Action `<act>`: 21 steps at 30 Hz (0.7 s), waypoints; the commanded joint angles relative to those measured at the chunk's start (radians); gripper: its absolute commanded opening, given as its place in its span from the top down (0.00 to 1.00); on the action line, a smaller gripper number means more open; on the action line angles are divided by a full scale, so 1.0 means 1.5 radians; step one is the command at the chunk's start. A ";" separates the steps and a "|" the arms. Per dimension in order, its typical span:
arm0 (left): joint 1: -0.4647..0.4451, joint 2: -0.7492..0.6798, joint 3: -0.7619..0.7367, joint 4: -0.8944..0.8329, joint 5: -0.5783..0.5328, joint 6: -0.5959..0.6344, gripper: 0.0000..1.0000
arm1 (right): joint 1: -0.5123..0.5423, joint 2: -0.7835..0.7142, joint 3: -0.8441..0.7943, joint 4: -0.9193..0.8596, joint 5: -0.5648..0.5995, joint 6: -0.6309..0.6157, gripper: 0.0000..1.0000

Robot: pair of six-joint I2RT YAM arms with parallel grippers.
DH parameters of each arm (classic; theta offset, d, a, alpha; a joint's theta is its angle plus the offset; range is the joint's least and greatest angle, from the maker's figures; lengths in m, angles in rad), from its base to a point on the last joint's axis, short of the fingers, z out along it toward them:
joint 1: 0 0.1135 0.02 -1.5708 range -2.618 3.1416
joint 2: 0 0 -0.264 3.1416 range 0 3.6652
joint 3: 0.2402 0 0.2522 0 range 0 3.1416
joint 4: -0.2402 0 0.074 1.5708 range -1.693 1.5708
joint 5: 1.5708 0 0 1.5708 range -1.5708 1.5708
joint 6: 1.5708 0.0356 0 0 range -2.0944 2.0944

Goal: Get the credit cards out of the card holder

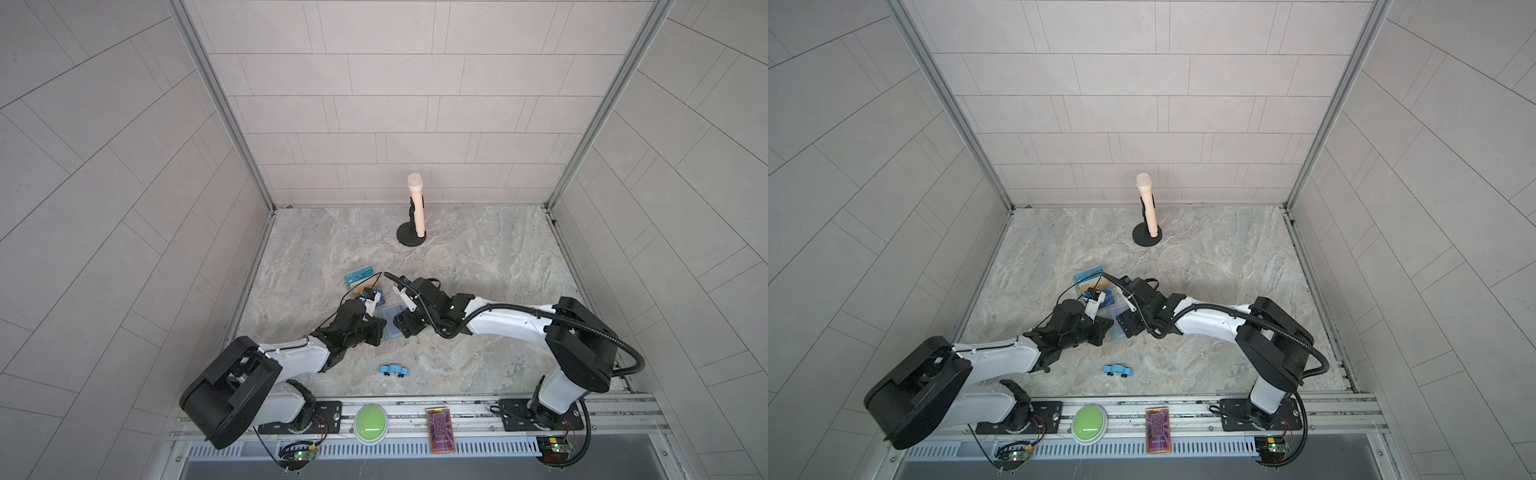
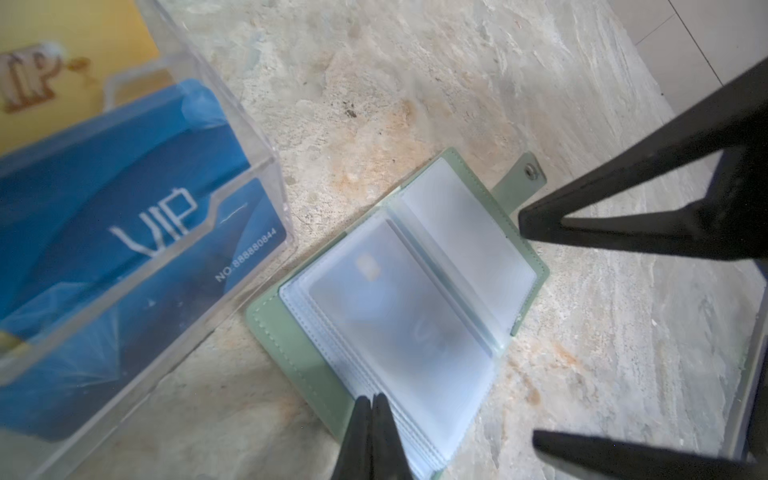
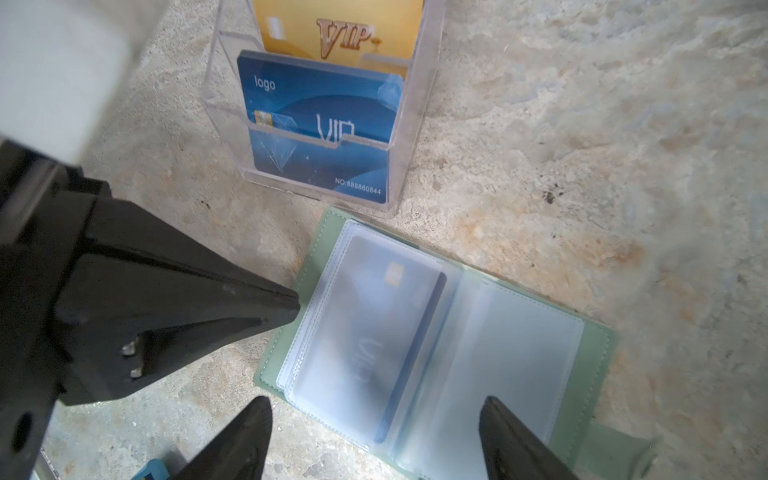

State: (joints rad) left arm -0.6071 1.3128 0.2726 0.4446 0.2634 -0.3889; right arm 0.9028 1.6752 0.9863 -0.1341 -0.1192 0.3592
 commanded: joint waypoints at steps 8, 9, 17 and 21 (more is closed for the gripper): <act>-0.011 0.028 -0.014 0.074 -0.011 -0.036 1.00 | 0.013 0.059 0.014 0.034 -0.023 -0.005 0.19; -0.011 0.033 -0.017 0.078 -0.011 -0.039 1.00 | 0.014 0.063 0.014 0.037 -0.017 -0.003 0.19; -0.011 0.053 -0.033 0.118 -0.018 -0.076 1.00 | 0.014 0.076 0.002 0.049 0.027 0.011 0.20; -0.011 0.063 -0.032 0.115 -0.018 -0.077 1.00 | 0.015 0.076 -0.005 0.056 0.033 0.015 0.20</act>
State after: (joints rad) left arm -0.6205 1.3945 0.2298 0.5957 0.2470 -0.4904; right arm 0.9165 1.7748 0.9901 -0.0681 -0.1032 0.3683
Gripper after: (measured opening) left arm 0.041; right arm 0.795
